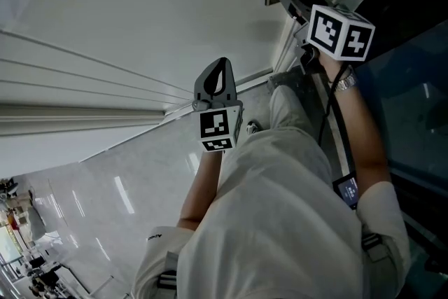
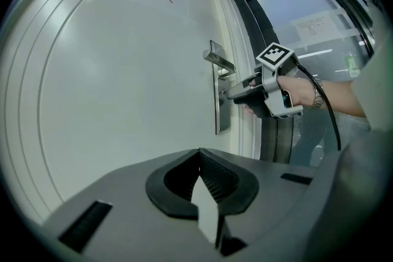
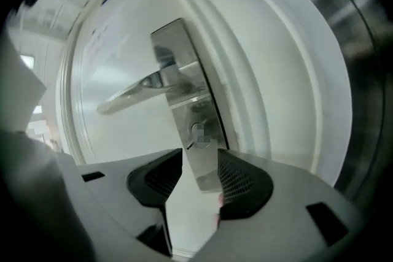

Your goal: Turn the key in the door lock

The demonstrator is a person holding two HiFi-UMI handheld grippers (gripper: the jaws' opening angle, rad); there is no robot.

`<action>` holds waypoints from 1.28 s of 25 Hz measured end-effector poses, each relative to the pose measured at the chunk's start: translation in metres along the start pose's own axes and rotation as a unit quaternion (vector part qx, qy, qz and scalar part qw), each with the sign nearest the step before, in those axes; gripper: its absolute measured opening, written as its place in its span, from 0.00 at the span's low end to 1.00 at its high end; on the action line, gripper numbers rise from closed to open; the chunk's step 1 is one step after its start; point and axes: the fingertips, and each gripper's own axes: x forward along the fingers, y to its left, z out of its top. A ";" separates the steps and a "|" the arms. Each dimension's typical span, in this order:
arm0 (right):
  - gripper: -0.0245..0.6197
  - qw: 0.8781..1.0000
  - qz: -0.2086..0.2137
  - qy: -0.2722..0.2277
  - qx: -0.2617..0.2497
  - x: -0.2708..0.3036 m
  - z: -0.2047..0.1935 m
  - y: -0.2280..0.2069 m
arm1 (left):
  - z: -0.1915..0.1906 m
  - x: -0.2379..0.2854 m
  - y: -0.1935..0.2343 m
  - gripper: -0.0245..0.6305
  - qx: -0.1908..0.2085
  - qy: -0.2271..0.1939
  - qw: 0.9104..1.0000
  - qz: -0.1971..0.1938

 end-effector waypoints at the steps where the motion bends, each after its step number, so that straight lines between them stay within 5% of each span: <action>1: 0.28 0.997 -0.026 0.000 -0.078 -0.002 0.000 0.000 | 0.000 0.001 -0.002 0.05 0.000 0.000 1.000 -0.002; 3: 0.28 0.971 -0.071 -0.005 -0.228 -0.005 0.003 0.003 | -0.001 0.003 -0.004 0.05 0.001 0.001 1.000 -0.007; 5: 0.28 0.933 -0.099 -0.008 -0.346 -0.008 0.006 0.010 | -0.001 0.003 -0.007 0.05 0.002 0.001 1.000 -0.011; 9: 0.28 0.860 -0.142 -0.010 -0.491 -0.008 0.008 0.018 | 0.002 0.003 -0.009 0.05 0.002 -0.001 1.000 -0.012; 14: 0.28 0.786 -0.185 -0.007 -0.590 0.000 0.012 0.013 | 0.000 0.001 -0.005 0.05 0.001 -0.001 1.000 -0.007; 22: 0.22 0.723 -0.197 -0.017 -0.662 0.006 0.011 0.018 | -0.001 -0.001 0.000 0.05 -0.003 0.000 1.000 0.000; 24: 0.21 0.726 -0.200 -0.021 -0.657 0.006 0.011 0.019 | -0.002 -0.001 0.002 0.05 -0.004 0.001 1.000 0.000; 32: 0.21 0.841 -0.185 -0.037 -0.506 0.003 0.019 0.018 | -0.004 0.000 0.003 0.05 -0.006 0.003 1.000 0.000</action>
